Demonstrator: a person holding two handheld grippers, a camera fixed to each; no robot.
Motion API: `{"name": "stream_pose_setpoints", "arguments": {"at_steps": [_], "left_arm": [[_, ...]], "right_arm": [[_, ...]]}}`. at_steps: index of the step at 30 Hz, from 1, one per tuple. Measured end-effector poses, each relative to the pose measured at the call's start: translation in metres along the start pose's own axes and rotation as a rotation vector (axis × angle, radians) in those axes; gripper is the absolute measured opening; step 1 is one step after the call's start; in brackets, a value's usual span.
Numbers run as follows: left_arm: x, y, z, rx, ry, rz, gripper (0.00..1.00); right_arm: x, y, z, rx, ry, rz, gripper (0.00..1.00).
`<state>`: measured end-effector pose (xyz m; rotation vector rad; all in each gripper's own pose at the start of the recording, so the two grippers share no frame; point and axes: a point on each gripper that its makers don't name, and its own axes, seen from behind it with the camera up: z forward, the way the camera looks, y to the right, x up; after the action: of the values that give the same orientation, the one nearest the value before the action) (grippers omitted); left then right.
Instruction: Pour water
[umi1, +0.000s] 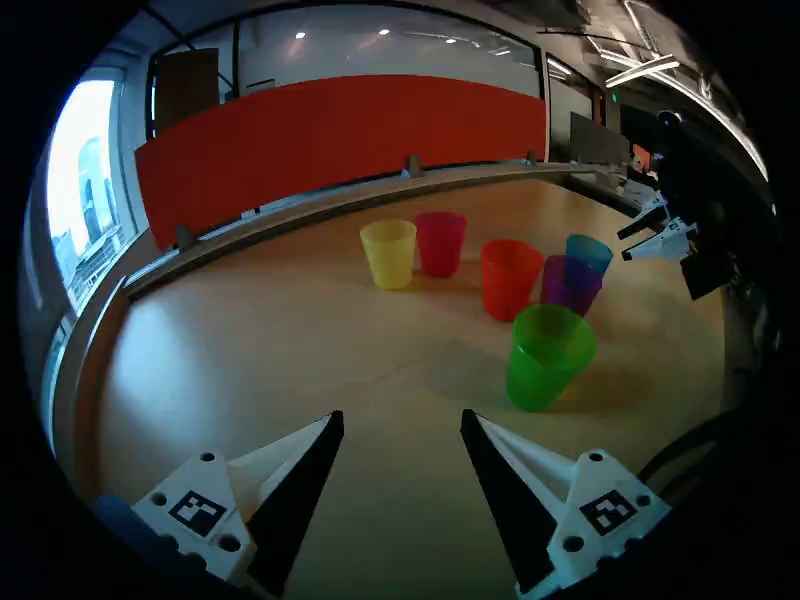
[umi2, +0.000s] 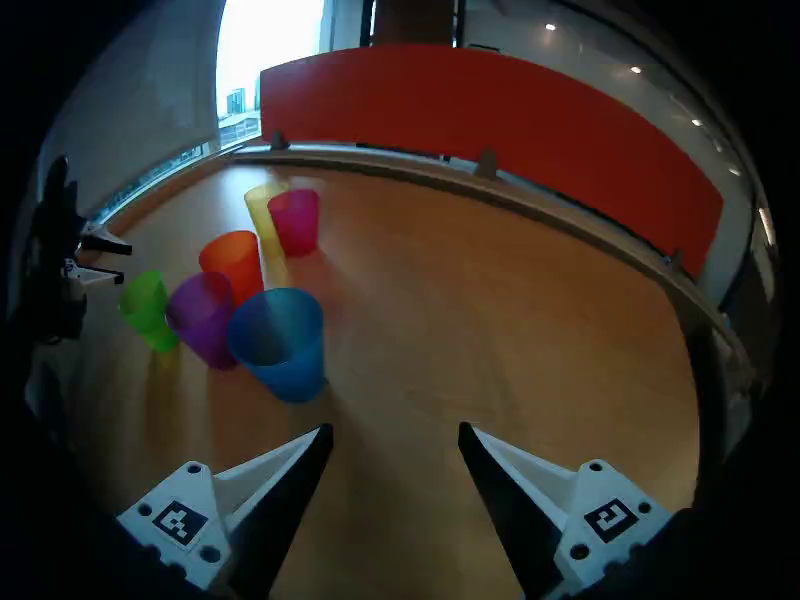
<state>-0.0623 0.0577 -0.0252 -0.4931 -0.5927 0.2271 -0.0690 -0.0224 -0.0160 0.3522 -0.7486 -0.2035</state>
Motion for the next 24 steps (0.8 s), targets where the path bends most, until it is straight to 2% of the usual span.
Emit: {"name": "stream_pose_setpoints", "arguments": {"at_steps": [8,14,24], "left_arm": [[0.009,-0.022,-0.018,0.097,0.07,-0.085,0.87],[0.011,-0.03,-0.025,0.132,0.106,-0.142,0.87],[0.019,-0.042,-0.038,0.198,0.169,-0.148,0.87]], "right_arm": [[0.013,0.019,-0.014,-0.096,0.088,0.066,0.97],[0.017,0.024,-0.02,-0.14,0.145,0.133,0.97],[0.038,0.036,-0.032,-0.223,0.278,0.18,0.97]]}}
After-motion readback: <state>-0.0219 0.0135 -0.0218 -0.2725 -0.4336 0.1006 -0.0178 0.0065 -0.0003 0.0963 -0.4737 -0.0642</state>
